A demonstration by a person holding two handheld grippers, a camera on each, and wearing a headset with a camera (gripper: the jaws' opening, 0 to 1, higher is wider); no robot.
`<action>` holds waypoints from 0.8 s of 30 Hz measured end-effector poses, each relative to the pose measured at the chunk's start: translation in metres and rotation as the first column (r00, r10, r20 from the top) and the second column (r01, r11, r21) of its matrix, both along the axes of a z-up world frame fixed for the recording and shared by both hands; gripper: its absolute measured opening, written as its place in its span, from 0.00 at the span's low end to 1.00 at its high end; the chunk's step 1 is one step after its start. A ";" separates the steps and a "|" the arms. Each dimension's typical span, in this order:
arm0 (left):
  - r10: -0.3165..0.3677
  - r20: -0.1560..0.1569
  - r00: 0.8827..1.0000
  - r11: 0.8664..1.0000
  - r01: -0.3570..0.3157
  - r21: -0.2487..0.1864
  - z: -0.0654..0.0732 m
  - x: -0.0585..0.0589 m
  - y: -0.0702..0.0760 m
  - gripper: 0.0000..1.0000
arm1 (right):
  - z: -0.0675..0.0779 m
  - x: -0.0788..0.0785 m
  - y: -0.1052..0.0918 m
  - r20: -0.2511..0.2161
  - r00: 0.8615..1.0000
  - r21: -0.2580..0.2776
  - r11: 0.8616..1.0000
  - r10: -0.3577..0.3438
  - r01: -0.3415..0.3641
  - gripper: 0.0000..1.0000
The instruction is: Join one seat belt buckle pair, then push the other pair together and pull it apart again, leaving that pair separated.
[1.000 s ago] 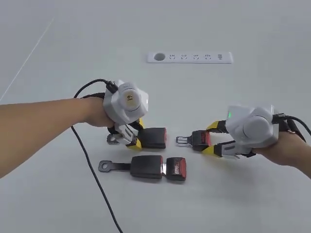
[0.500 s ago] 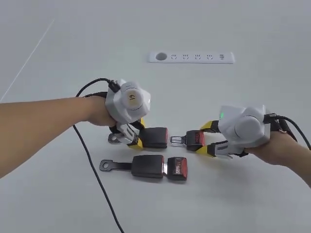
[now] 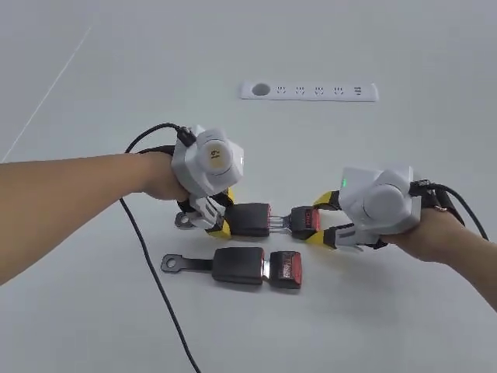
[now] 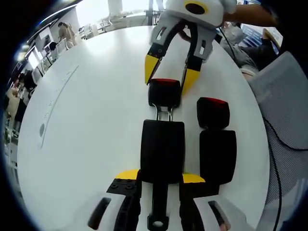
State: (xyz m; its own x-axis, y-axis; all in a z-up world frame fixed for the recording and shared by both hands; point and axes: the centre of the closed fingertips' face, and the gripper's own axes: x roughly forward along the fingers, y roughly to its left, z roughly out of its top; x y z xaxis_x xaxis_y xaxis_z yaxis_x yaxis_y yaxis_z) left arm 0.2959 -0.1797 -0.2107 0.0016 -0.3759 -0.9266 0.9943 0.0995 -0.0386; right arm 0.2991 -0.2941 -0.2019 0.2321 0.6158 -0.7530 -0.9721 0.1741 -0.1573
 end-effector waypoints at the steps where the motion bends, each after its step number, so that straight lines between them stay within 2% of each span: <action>1: -0.001 0.000 1.000 1.000 0.001 0.000 0.001 -0.002 -0.002 0.30 | 0.000 0.000 0.002 0.000 1.000 0.003 1.000 -0.001 0.001 0.31; 5: 0.002 0.002 1.000 1.000 -0.002 -0.003 0.001 -0.003 -0.002 0.30 | 0.000 -0.001 0.009 -0.005 1.000 0.016 1.000 -0.006 0.006 0.31; 15: -0.007 0.003 1.000 1.000 0.007 0.008 0.000 -0.001 0.000 0.30 | -0.003 -0.001 0.006 -0.010 1.000 0.006 1.000 -0.012 0.012 0.30; 22: -0.002 0.002 1.000 1.000 0.002 0.000 0.000 0.001 0.002 0.30 | -0.004 -0.002 0.008 -0.019 1.000 0.009 1.000 -0.024 0.024 0.30; 24: -0.004 0.003 1.000 1.000 0.004 -0.001 0.000 -0.001 -0.001 0.30 | -0.004 -0.002 0.008 -0.023 0.999 0.010 1.000 -0.027 0.027 0.30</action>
State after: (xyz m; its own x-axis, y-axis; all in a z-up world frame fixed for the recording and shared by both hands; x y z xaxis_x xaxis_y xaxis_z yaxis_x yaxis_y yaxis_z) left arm 0.2944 -0.1805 -0.2107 0.0028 -0.3767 -0.9263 0.9947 0.0959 -0.0360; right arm 0.2972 -0.2858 -0.2060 0.2317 0.6171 -0.7520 -0.9703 0.2015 -0.1337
